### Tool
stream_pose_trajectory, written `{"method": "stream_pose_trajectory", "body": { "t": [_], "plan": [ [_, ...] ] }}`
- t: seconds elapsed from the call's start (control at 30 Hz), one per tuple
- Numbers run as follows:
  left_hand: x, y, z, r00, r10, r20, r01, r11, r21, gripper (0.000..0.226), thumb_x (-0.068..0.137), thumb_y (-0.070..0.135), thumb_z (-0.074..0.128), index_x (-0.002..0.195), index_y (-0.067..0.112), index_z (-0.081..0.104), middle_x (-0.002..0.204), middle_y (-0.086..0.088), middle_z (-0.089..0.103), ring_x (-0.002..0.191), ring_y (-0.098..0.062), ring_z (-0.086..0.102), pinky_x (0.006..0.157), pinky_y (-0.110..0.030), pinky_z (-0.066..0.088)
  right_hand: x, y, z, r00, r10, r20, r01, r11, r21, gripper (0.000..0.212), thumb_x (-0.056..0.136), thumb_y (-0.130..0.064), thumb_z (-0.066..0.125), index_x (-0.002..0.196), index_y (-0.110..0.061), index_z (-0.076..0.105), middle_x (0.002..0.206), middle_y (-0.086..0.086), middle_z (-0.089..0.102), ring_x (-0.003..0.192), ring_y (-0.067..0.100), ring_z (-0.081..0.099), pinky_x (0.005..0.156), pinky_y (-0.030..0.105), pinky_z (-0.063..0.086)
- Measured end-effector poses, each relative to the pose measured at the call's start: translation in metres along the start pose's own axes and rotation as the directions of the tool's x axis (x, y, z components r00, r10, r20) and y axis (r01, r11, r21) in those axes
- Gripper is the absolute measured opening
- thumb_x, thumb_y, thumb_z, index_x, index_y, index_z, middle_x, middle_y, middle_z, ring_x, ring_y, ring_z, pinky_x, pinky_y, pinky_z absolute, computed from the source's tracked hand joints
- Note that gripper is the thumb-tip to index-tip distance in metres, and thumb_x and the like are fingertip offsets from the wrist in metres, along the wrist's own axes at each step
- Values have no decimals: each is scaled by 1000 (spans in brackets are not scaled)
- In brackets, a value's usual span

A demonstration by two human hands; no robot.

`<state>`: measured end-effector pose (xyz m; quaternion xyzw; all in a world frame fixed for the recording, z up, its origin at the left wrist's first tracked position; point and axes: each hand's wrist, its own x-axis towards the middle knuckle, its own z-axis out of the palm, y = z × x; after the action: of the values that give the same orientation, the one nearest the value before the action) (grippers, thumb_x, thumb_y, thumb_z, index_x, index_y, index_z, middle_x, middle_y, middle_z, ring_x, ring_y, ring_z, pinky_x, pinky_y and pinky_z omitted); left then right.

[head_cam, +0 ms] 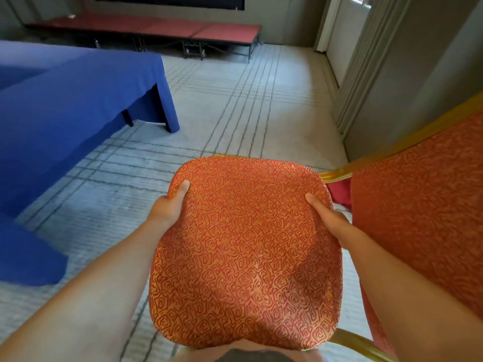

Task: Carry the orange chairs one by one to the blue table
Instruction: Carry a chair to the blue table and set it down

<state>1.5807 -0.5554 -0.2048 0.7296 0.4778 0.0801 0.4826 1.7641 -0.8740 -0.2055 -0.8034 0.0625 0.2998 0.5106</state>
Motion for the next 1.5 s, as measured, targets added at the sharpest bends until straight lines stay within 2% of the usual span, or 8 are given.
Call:
{"method": "stream_pose_trajectory", "body": {
  "t": [0.2,0.37,0.67,0.9,1.1,1.27,1.43,1.5],
  "plan": [
    [101,56,31,998,-69,-3,69,997,-28,97,80,79,40,130,-2,56,135,-27,53,128,-36,49,106,-38,34,122,-78,0,998,51,27,-50,997,-55,127,30,-94,67,134,-22,58,120,9,68,105,30,65,101,48,48],
    [193,95,42,996,-90,-1,90,996,0,103,76,83,39,131,-2,55,137,-26,52,129,-35,48,107,-37,35,202,-127,22,995,74,70,-71,997,-43,119,40,-91,69,137,-25,52,121,10,67,106,32,64,101,51,48],
    [426,188,64,999,-47,21,45,997,62,100,76,84,40,129,1,57,135,-25,54,127,-35,50,106,-38,36,421,-215,81,985,168,48,-170,985,27,119,30,-94,70,125,-22,64,107,6,73,96,30,70,95,48,53],
    [584,299,64,999,31,34,-33,997,64,108,69,91,37,131,4,57,134,-21,56,124,-35,52,105,-39,36,514,-355,108,995,84,-45,-80,993,81,126,29,-95,67,129,-17,61,116,10,69,102,30,67,99,46,51],
    [704,366,90,996,18,85,-26,994,105,112,69,91,31,137,4,51,137,-22,52,126,-36,50,104,-39,35,613,-444,121,996,71,-45,-68,996,63,115,45,-88,68,133,-15,58,121,12,67,107,30,64,103,46,48],
    [817,421,137,998,23,57,-27,996,86,115,64,93,27,132,6,56,132,-22,56,122,-36,52,101,-38,37,736,-522,123,996,83,-42,-81,996,42,113,48,-87,68,133,-14,58,122,13,67,108,31,64,103,47,47],
    [923,497,172,999,-42,16,42,999,6,106,71,89,35,128,3,57,129,-21,58,119,-36,54,100,-39,39,862,-618,113,998,59,10,-59,998,27,115,34,-91,71,127,-24,64,115,7,71,102,28,67,100,47,50],
    [952,515,180,997,-81,12,81,997,-2,114,62,96,34,129,6,57,130,-19,58,120,-35,54,103,-42,38,901,-642,114,996,78,49,-79,997,7,115,35,-92,69,128,-24,63,115,8,70,103,29,67,101,48,49]
  ]
}}
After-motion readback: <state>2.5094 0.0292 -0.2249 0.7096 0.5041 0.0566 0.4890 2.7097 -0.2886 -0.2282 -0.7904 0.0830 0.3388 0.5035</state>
